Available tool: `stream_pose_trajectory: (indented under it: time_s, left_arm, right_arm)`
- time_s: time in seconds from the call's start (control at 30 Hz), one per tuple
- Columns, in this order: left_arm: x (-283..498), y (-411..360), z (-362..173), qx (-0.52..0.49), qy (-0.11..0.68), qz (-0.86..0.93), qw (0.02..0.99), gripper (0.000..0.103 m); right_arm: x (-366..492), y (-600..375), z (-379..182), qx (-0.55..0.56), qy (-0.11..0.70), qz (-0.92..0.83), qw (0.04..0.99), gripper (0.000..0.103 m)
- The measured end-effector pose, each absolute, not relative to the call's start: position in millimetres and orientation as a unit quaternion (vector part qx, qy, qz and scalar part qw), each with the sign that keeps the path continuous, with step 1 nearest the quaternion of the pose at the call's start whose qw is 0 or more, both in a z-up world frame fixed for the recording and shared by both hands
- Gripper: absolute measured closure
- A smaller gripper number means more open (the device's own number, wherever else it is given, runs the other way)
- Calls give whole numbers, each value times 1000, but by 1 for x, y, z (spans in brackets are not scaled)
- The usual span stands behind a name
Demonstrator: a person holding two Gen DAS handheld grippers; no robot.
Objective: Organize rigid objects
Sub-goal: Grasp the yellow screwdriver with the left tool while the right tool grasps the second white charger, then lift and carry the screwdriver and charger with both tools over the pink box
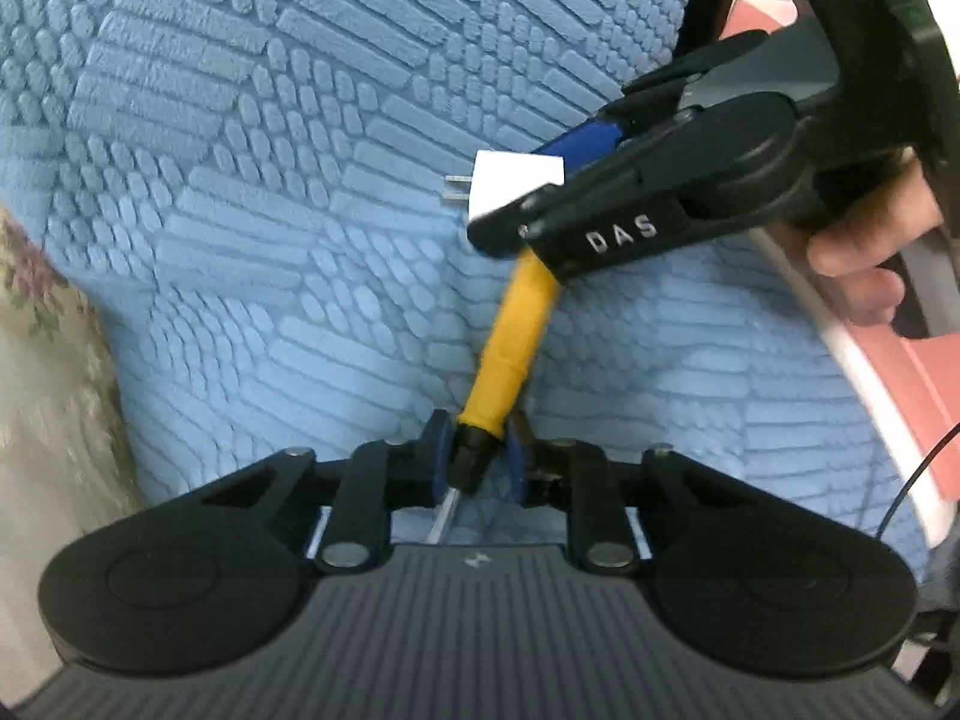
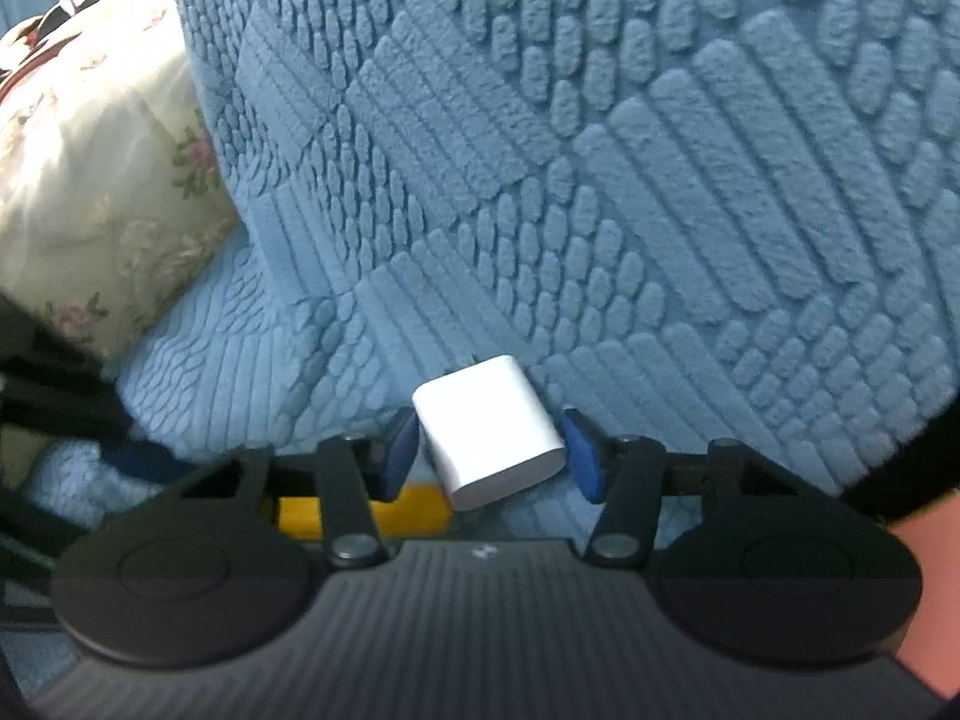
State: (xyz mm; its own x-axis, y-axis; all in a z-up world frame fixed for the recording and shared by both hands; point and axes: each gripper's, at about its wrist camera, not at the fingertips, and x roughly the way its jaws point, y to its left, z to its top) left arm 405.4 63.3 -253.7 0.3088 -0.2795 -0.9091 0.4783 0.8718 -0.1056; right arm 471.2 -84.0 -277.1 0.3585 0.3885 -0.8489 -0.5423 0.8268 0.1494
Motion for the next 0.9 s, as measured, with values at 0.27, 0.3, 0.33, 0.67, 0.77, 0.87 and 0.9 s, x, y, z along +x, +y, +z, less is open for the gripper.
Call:
stream_pose_trajectory:
  time_s: [0.27,0.3,0.33,0.67,0.77,0.87,0.9]
  left_arm:
    - [372,61,-243,27,553,-198,809,81]
    - [367,60,-243,27,553,-189,811,81]
    - [360,58,-242,24,550,-177,816,81]
    - [297,53,-232,-65,526,-72,845,81]
    - [279,50,-233,-96,525,-54,844,81]
    - [261,47,-232,-120,519,-39,845,81]
    - [258,46,-234,-130,519,-39,844,81]
  right_arm:
    - [449,-110,-257,-55,480,236,843,50]
    - [445,-115,-254,-56,478,231,846,51]
    - [439,-119,-250,-61,475,225,849,51]
    - [389,-130,-233,-45,479,206,852,52]
    - [367,-131,-232,-43,485,203,849,52]
    - [345,-131,-232,-39,492,204,845,52]
    - [337,-131,-231,-40,494,202,845,52]
